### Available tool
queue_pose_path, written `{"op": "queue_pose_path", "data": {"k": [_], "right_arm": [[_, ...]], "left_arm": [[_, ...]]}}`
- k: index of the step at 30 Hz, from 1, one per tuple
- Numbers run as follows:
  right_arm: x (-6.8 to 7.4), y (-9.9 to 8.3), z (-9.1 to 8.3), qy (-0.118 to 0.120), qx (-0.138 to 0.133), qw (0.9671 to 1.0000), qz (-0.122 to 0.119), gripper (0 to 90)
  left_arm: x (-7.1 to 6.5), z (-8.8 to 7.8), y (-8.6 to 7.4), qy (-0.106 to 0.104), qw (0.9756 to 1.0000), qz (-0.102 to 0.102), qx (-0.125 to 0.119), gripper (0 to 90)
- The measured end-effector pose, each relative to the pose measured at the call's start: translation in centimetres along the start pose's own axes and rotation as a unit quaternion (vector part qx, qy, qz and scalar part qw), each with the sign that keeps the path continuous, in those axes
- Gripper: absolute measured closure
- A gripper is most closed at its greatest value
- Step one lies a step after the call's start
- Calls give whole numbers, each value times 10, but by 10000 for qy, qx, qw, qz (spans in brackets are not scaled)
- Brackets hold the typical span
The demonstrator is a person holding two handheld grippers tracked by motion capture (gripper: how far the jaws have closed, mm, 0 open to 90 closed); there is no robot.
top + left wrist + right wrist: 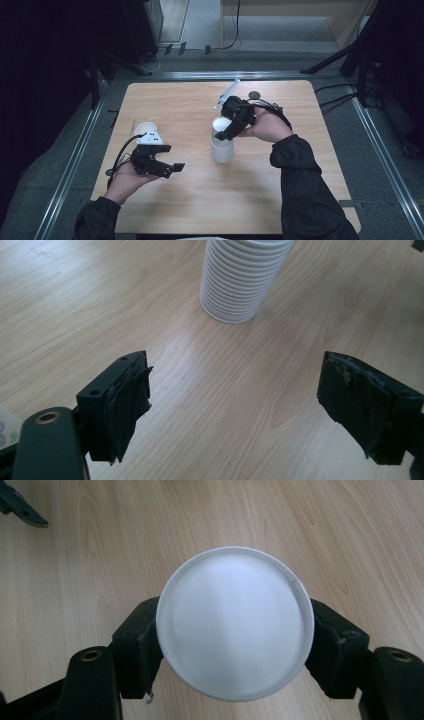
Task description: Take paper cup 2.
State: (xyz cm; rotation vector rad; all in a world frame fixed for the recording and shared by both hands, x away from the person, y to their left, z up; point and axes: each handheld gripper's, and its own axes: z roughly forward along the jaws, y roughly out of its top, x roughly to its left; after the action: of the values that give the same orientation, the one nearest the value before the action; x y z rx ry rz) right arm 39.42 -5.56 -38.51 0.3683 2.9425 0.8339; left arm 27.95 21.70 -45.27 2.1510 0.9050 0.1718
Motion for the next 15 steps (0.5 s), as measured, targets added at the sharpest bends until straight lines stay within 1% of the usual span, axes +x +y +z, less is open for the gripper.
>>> {"op": "queue_pose_path", "data": {"k": [3,8,10,12,14,15], "right_arm": [[0,0,-1,-16,20,10000,31,322],[0,1,-5,-27,-58,9999,85,334],[0,1,-7,-39,-88,9999,32,338],[1,2,-9,-44,-82,9999,43,343],[2,2,-11,-43,-100,9999,63,347],[1,3,-12,-50,-121,9999,40,350]], "left_arm": [[0,0,0,-34,10000,-23,-8,136],[0,-1,0,-25,10000,-19,-18,136],[0,-1,0,-29,10000,-6,-15,136],[0,-1,0,-43,10000,-3,-3,136],[-1,0,0,-105,9999,-28,-9,136],[-1,0,0,-113,9999,-11,-17,136]]}}
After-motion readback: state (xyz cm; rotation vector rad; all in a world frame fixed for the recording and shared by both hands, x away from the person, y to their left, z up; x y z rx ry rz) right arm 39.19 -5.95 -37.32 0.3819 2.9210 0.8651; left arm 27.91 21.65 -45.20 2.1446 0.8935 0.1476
